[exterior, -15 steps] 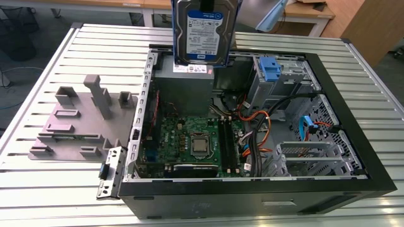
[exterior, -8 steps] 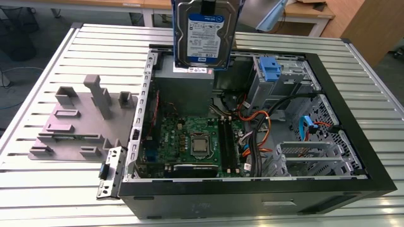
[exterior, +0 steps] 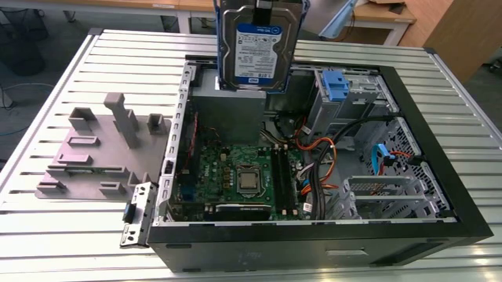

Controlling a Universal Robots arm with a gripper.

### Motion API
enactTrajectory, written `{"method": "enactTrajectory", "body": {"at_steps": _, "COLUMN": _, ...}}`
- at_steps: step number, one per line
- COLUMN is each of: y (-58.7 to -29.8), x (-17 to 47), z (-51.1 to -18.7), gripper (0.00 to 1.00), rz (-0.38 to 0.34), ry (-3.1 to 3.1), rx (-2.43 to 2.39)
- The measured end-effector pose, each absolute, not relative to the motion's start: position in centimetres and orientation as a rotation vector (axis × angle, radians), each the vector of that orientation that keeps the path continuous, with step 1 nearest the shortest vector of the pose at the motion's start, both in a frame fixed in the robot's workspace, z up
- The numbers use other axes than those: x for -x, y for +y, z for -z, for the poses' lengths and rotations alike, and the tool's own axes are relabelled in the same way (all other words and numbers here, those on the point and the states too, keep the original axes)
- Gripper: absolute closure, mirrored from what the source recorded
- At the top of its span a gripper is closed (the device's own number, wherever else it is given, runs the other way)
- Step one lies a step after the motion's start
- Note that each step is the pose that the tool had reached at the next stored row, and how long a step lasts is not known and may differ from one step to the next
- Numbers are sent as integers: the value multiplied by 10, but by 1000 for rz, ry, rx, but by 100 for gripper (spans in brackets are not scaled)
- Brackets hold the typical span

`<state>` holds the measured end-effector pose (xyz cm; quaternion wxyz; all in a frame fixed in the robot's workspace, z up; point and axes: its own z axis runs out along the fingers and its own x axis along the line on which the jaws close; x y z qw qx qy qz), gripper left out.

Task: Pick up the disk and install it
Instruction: 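Pick up the disk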

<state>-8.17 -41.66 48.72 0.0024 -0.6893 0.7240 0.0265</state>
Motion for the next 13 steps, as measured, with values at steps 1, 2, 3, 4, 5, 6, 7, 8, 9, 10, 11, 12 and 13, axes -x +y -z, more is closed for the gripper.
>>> {"method": "enactTrajectory", "body": {"at_steps": 1, "y": -419, "x": 81, "z": -487, "gripper": 65, "rz": -83, "ry": 2271, "rx": 2162}}
{"method": "enactTrajectory", "body": {"at_steps": 2, "y": -421, "x": 80, "z": -487, "gripper": 65, "rz": -83, "ry": 2271, "rx": 2162}}
{"method": "enactTrajectory", "body": {"at_steps": 3, "y": -424, "x": 79, "z": -486, "gripper": 65, "rz": -84, "ry": 2271, "rx": 2162}}
{"method": "enactTrajectory", "body": {"at_steps": 4, "y": -426, "x": 79, "z": -486, "gripper": 65, "rz": -84, "ry": 2271, "rx": 2162}}
{"method": "enactTrajectory", "body": {"at_steps": 5, "y": -429, "x": 78, "z": -486, "gripper": 65, "rz": -84, "ry": 2271, "rx": 2162}}
{"method": "enactTrajectory", "body": {"at_steps": 6, "y": -431, "x": 77, "z": -486, "gripper": 65, "rz": -84, "ry": 2271, "rx": 2162}}
{"method": "enactTrajectory", "body": {"at_steps": 7, "y": -433, "x": 76, "z": -485, "gripper": 65, "rz": -84, "ry": 2271, "rx": 2163}}
{"method": "enactTrajectory", "body": {"at_steps": 8, "y": -436, "x": 75, "z": -485, "gripper": 65, "rz": -84, "ry": 2271, "rx": 2163}}
{"method": "enactTrajectory", "body": {"at_steps": 9, "y": -438, "x": 74, "z": -485, "gripper": 65, "rz": -85, "ry": 2271, "rx": 2163}}
{"method": "enactTrajectory", "body": {"at_steps": 10, "y": -440, "x": 73, "z": -485, "gripper": 65, "rz": -85, "ry": 2271, "rx": 2163}}
{"method": "enactTrajectory", "body": {"at_steps": 11, "y": -443, "x": 72, "z": -484, "gripper": 65, "rz": -85, "ry": 2272, "rx": 2163}}
{"method": "enactTrajectory", "body": {"at_steps": 12, "y": -445, "x": 72, "z": -484, "gripper": 65, "rz": -85, "ry": 2272, "rx": 2163}}
{"method": "enactTrajectory", "body": {"at_steps": 13, "y": -448, "x": 71, "z": -484, "gripper": 65, "rz": -86, "ry": 2272, "rx": 2163}}
